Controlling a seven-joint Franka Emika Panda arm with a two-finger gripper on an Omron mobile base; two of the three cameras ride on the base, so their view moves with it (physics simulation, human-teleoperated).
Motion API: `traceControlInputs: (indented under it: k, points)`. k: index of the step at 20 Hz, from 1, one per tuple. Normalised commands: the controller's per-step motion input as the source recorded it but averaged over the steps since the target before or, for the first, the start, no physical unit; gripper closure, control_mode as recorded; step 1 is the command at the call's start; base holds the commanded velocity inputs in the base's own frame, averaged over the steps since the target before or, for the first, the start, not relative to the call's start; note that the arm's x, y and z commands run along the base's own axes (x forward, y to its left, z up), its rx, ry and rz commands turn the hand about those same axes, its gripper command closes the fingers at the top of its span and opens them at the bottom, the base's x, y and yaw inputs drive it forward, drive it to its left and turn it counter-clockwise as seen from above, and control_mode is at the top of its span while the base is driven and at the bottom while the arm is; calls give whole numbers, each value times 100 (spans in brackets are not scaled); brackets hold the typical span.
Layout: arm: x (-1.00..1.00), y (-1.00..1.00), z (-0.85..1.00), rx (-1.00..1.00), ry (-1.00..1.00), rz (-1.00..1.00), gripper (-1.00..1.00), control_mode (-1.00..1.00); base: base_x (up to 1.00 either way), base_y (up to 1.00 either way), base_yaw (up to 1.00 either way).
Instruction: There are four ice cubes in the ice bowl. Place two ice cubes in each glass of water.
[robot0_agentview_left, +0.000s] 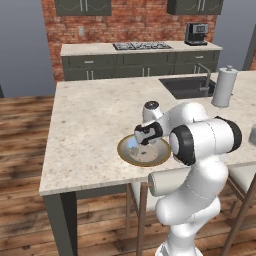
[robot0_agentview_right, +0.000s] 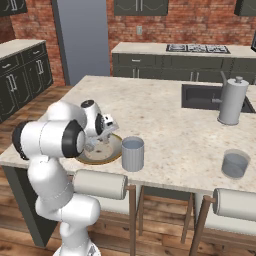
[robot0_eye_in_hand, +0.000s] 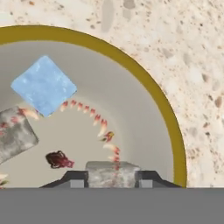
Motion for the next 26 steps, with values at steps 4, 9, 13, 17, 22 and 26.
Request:
traceControlInputs:
  k: [4,9,13,17,22,26]
  points:
    - [-13,-33,100,1,3,-16,100,-100,0,0,0]
    - [-5,-90,100,13,17,-21,100,-100,0,0,0]
    - [0,-99,77,13,33,-24,100,-100,0,0,0]
    - [0,-78,13,6,27,-24,100,-100,0,0,0]
    - [-5,-1,-28,0,5,-5,100,-100,0,0,0]
    - [-26,0,-35,0,2,-3,100,-100,0,0,0]
